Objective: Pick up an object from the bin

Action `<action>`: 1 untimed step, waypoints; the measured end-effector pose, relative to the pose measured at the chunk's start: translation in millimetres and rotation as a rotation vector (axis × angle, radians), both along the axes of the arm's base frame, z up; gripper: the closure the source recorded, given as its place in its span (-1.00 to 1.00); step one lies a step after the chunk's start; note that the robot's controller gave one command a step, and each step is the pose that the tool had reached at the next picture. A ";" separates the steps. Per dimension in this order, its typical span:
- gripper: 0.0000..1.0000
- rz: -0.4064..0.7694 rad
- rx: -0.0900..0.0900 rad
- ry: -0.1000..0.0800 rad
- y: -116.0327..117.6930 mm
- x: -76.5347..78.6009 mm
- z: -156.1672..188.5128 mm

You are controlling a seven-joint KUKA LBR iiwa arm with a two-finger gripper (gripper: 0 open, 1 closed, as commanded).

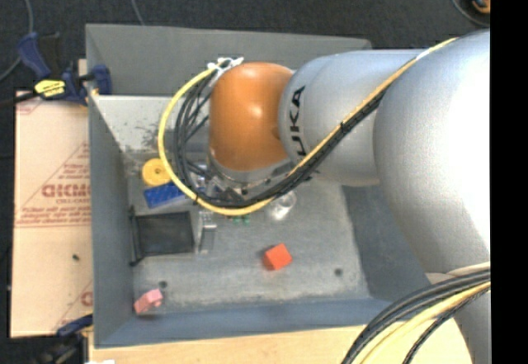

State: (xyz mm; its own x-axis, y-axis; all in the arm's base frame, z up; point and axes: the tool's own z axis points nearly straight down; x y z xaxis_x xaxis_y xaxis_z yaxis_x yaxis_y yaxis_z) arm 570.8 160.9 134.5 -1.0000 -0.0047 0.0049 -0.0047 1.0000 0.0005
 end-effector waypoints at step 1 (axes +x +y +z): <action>-1.00 -0.005 0.001 -0.008 -0.9 1.8 5.0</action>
Offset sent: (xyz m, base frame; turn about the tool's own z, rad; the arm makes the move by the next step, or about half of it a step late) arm -0.0149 0.0485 -0.0645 -0.0741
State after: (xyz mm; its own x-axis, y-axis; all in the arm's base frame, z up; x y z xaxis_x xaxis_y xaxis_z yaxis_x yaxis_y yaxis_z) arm 572.6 160.1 139.5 -1.0000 0.0005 -0.0026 0.0005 1.0000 0.0017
